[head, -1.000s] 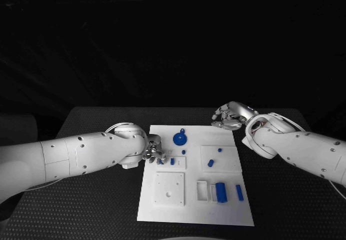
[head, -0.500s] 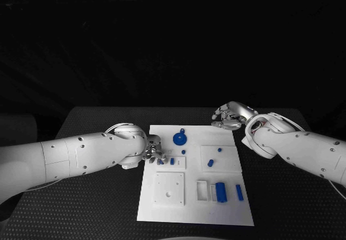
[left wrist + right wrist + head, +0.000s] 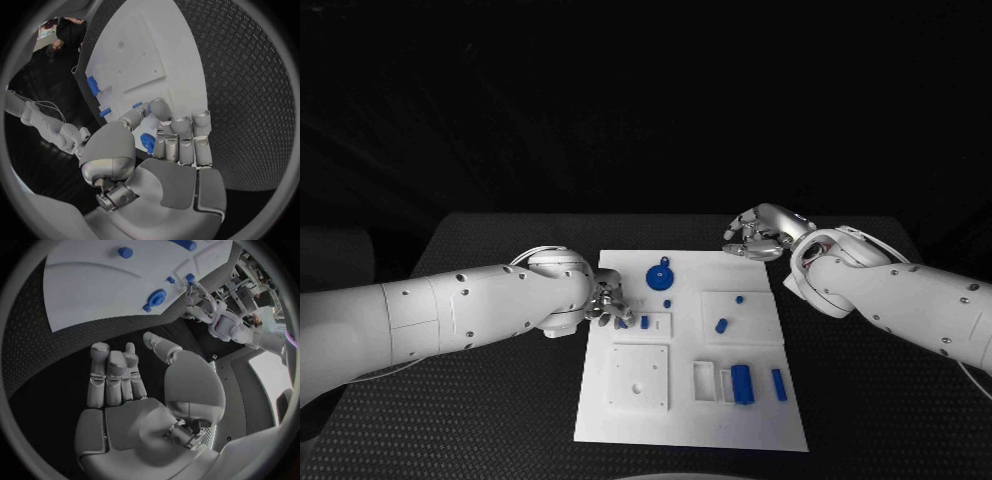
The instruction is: Assemble the parts on the task board
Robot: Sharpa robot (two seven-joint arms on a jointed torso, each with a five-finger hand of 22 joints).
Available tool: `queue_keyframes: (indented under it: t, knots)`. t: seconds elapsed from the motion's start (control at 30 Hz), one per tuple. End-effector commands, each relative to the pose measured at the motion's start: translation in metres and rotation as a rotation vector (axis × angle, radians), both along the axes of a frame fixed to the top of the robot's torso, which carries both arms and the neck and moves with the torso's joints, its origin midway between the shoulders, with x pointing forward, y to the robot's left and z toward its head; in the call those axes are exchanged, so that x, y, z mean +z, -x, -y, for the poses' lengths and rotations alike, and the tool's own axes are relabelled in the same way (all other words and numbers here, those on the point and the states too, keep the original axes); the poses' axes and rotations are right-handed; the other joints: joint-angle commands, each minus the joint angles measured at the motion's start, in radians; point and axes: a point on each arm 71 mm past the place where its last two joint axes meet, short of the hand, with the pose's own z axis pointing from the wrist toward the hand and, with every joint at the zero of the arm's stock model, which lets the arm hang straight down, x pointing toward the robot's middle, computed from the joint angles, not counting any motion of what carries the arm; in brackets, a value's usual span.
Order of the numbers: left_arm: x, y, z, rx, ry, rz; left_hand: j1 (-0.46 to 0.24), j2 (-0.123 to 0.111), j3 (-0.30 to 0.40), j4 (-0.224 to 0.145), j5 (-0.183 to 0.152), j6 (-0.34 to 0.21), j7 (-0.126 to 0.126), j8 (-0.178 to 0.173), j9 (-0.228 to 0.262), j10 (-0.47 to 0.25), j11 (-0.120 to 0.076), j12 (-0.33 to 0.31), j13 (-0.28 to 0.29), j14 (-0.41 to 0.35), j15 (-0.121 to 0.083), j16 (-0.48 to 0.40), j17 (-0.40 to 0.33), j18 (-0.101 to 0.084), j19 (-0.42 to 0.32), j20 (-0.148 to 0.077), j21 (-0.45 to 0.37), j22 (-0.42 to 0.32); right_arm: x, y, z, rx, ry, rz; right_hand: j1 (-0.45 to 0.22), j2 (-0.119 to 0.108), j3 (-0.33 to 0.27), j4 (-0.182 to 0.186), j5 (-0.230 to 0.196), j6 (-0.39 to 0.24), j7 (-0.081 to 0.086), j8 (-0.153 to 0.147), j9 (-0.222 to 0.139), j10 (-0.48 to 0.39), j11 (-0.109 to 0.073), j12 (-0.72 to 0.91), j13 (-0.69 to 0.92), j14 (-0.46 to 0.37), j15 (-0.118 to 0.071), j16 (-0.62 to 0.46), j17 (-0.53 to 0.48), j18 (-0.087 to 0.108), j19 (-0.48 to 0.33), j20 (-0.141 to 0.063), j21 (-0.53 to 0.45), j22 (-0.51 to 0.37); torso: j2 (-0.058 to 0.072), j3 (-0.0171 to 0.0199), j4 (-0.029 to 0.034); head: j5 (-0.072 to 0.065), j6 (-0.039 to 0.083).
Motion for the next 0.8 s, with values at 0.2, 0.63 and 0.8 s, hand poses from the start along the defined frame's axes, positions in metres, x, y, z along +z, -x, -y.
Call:
queue_keyframes:
  t: [0.2,0.63,0.8]
  knots:
    - [-0.0016,0.0022,0.0039,-0.001,0.018,-0.006,0.073,0.057,0.031,-0.045,0.001,-0.011,0.0,-0.004,0.004,-0.011,0.0,-0.007,0.002,0.006,-0.013,-0.007,-0.001,0.003,-0.009,-0.121,-0.006,0.002,-0.0008,0.0006,-0.0015,0.014,0.002,-0.004,-0.01,0.0,-0.003,-0.003,0.004,0.001,0.005,-0.006,-0.001,-0.007,0.001,-0.003,-0.002,-0.001,0.0,-0.003,-0.001,0.039,0.003,-0.003,-0.005,0.015,0.0,-0.0003,-0.0003,0.0,0.0]
    - [0.0015,-0.0011,0.0046,0.009,0.028,-0.005,0.077,0.061,0.029,-0.048,-0.007,-0.011,-0.001,-0.002,0.007,-0.011,0.0,-0.008,0.003,0.007,-0.014,-0.006,-0.001,0.002,-0.008,-0.121,-0.007,0.002,-0.0012,0.0007,-0.0025,0.016,0.002,-0.004,-0.01,0.0,-0.003,-0.004,0.005,0.001,0.005,-0.006,-0.001,-0.007,0.001,-0.003,-0.002,-0.001,0.001,-0.003,-0.001,0.039,0.003,-0.003,-0.005,0.015,0.0,-0.0002,-0.0001,0.0,-0.001]
    - [0.0017,-0.0023,0.0034,0.014,0.027,-0.002,0.078,0.062,0.029,-0.049,-0.008,-0.011,-0.001,-0.002,0.008,-0.011,-0.001,-0.008,0.003,0.007,-0.014,-0.006,-0.001,0.002,-0.007,-0.121,-0.007,0.002,-0.0012,0.0007,-0.0025,0.016,0.001,-0.004,-0.01,0.0,-0.003,-0.004,0.005,0.001,0.005,-0.006,-0.001,-0.007,0.001,-0.003,-0.002,-0.001,0.001,-0.003,-0.001,0.039,0.003,-0.003,-0.005,0.015,0.0,0.0001,-0.0003,0.0,-0.001]
